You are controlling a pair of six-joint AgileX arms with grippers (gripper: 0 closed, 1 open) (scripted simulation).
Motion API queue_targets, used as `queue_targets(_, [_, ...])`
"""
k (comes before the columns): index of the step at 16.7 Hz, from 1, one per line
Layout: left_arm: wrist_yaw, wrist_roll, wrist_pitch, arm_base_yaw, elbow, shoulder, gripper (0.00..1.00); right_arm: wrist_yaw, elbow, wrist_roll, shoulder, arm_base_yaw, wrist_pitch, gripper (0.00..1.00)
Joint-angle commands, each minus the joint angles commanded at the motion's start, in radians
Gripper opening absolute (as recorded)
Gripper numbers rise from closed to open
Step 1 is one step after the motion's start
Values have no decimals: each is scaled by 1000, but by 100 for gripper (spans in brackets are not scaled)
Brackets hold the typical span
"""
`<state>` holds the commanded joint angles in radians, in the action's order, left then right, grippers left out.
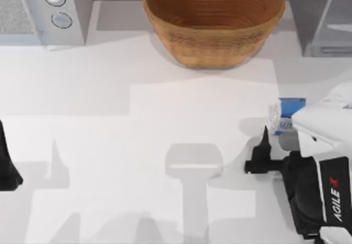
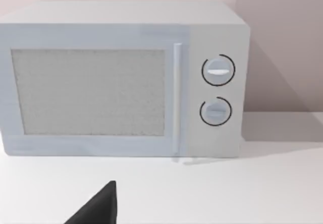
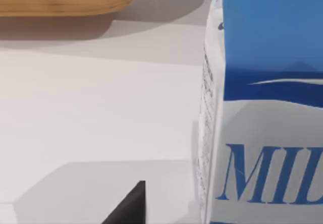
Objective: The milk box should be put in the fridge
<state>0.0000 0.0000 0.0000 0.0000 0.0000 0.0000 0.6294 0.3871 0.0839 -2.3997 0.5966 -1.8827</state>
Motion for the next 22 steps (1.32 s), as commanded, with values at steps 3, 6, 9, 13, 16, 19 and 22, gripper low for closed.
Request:
queue_targets(3, [0, 0, 0, 0, 0, 0, 100, -27, 26, 32, -54, -6, 36, 100])
queue_targets(6, [0, 0, 0, 0, 0, 0, 100, -24, 56, 9, -31, -22, 33, 100])
queue_targets(9, [0, 0, 0, 0, 0, 0, 100, -40, 83, -7, -19, -41, 59, 100])
queue_targets(13, [0, 0, 0, 0, 0, 0, 100, -70, 123, -12, -10, -71, 106, 100])
queue_targets(16, [0, 0, 0, 0, 0, 0, 100, -90, 151, -14, -5, -91, 137, 100])
queue_targets(19, [0, 0, 0, 0, 0, 0, 100, -102, 167, -15, -3, -103, 155, 100])
queue_targets(22, [0, 0, 0, 0, 0, 0, 100, -103, 169, -15, -3, -104, 156, 100])
